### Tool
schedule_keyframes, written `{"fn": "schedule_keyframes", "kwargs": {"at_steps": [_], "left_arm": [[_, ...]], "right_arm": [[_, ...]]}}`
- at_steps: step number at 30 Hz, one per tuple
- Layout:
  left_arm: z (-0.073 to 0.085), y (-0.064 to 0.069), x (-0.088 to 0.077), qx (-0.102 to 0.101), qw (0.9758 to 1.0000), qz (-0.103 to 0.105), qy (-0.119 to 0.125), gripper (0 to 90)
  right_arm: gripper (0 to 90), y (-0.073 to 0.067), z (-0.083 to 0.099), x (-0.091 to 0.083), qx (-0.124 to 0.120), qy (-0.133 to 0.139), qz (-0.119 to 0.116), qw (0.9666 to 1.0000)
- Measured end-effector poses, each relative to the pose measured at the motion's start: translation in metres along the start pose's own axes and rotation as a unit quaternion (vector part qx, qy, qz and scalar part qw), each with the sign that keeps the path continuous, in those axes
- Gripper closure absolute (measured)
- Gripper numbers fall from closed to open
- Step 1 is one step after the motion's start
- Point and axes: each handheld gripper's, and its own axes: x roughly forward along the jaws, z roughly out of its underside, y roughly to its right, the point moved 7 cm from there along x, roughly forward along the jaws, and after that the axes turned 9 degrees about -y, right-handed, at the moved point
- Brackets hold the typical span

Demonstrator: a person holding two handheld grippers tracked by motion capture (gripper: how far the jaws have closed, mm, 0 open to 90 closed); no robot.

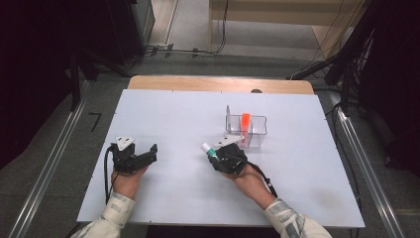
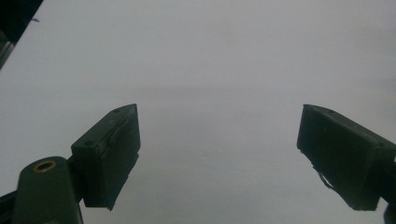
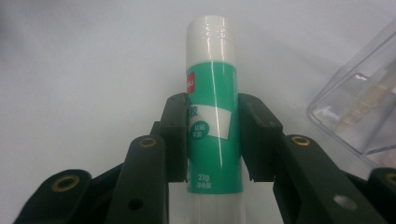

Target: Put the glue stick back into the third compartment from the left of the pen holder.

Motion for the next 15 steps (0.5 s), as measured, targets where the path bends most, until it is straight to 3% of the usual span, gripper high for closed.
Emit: {"fn": "schedule_keyframes", "kwargs": {"at_steps": [15], "left_arm": [[-0.004,0.027,-0.004,0.02,0.9992,0.035,0.004,14.0]], "right_arm": [[63.7,0.007,0.002,-0.01,0.008,0.018,0.001,0.9998]]}}
